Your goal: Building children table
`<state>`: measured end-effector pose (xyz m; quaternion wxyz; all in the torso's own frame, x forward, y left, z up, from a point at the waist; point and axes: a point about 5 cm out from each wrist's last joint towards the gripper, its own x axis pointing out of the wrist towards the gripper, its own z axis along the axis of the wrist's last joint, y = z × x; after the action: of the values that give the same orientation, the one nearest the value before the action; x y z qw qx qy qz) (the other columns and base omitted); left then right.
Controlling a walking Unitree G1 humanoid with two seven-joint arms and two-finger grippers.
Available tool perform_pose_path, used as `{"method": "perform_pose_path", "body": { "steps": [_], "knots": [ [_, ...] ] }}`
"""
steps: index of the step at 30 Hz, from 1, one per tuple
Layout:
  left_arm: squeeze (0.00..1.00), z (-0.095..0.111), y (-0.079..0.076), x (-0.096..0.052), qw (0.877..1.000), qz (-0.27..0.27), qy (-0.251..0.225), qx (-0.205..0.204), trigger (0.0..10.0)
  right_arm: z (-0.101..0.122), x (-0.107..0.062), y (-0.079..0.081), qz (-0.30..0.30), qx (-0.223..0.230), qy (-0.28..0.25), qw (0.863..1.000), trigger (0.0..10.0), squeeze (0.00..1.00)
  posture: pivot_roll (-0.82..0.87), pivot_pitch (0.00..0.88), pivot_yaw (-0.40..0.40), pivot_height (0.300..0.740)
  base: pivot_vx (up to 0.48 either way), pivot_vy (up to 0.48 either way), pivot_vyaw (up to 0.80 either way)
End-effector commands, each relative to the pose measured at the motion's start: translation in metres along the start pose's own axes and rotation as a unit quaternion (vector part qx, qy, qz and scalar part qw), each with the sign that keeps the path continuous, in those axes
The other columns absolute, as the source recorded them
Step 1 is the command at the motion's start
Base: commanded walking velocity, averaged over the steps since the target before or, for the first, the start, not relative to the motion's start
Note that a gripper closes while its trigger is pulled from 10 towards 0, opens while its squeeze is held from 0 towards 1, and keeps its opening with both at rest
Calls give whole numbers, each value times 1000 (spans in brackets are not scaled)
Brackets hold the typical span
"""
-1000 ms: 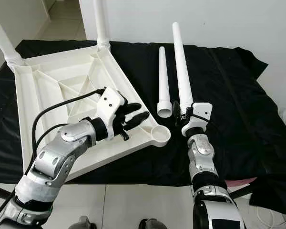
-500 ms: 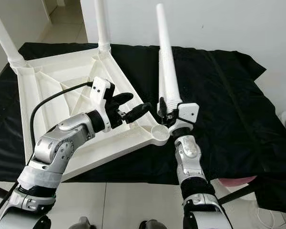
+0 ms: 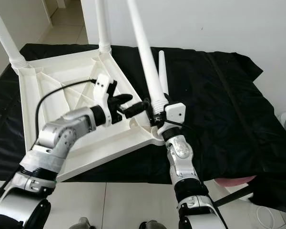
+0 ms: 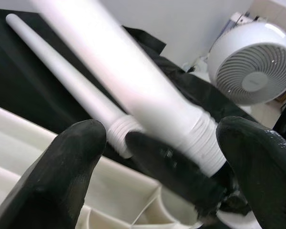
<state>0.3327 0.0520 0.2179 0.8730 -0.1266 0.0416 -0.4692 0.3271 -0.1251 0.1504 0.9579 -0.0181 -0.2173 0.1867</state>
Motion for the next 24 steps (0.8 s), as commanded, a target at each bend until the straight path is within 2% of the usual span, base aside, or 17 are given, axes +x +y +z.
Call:
{"method": "perform_pose_path", "body": {
  "steps": [1,5,7,9,13,16,18,22,24],
  "knots": [
    [0,8,-7,1,992,-120,-6,-28,10000,9,6,7,24,-10,-25,999,10000,0,19,0,-36,740,0,0,0],
    [0,14,-1,4,993,-106,-14,-46,10000,12,8,11,36,-16,-30,999,10000,0,17,0,-33,740,0,0,0],
    [0,27,6,7,991,-94,-37,-89,10000,14,11,15,50,-24,-36,998,10000,0,18,0,-31,740,0,0,0],
    [0,36,11,10,990,-84,-50,-106,10000,16,13,21,68,-37,-43,996,10000,0,21,0,-32,740,0,0,0],
    [0,39,14,12,989,-77,-50,-114,10000,17,13,24,79,-43,-47,995,10000,0,23,0,-32,740,0,0,0],
    [0,42,21,13,990,-54,-55,-119,10000,20,13,31,88,-49,-55,993,10000,0,18,0,-29,740,0,0,0],
    [0,44,29,14,987,-32,-58,-143,10000,22,11,35,96,-62,-62,991,10000,0,17,0,-28,740,0,0,0],
    [0,47,34,15,987,-19,-60,-148,10000,22,8,38,97,-65,-62,991,10000,0,14,0,-25,740,0,0,0],
    [0,53,41,15,985,-3,-63,-160,10000,22,4,40,102,-81,-64,989,10000,0,11,0,-21,740,0,0,0]
  ]
}}
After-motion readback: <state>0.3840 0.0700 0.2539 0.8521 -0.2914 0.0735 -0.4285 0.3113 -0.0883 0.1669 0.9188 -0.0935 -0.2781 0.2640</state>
